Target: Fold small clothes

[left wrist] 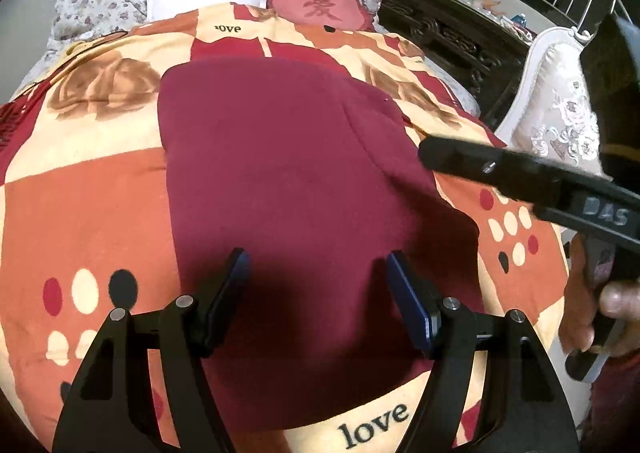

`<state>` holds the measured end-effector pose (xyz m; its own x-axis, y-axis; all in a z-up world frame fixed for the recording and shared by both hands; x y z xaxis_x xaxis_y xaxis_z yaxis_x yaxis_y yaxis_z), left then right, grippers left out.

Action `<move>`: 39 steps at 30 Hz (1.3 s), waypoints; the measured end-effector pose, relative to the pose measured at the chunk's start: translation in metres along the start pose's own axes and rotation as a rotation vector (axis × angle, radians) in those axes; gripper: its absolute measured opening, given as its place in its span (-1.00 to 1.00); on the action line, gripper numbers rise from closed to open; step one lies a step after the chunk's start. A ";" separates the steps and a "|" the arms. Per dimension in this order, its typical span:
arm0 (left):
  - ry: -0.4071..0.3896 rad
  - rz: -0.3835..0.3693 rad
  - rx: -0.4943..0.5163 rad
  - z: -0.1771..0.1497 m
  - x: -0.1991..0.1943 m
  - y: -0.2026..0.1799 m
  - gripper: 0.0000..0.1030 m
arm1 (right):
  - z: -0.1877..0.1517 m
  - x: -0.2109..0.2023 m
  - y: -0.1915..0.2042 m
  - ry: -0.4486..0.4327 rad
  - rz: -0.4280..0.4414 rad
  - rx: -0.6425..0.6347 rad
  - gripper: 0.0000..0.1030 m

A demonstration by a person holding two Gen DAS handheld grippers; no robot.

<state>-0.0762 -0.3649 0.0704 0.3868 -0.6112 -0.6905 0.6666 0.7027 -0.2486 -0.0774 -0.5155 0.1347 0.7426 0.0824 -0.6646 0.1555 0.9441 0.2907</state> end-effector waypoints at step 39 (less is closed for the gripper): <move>0.017 -0.270 -0.319 0.006 -0.012 0.073 0.30 | -0.030 0.029 -0.003 0.080 0.291 0.263 -0.05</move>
<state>-0.0282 -0.3086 0.0651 0.2130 -0.7846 -0.5823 0.5112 0.5974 -0.6179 -0.0763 -0.5068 0.0940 0.7288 0.3691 -0.5768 0.1150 0.7644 0.6344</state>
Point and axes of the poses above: each gripper's, at about its wrist camera, not at the fingertips, and x roughly the way its jaws point, y to its left, z to its top, the point moved 2 cm from there along x, roughly the way its jaws point, and after that the axes turned 8 degrees about -y, right-handed, at the moved point
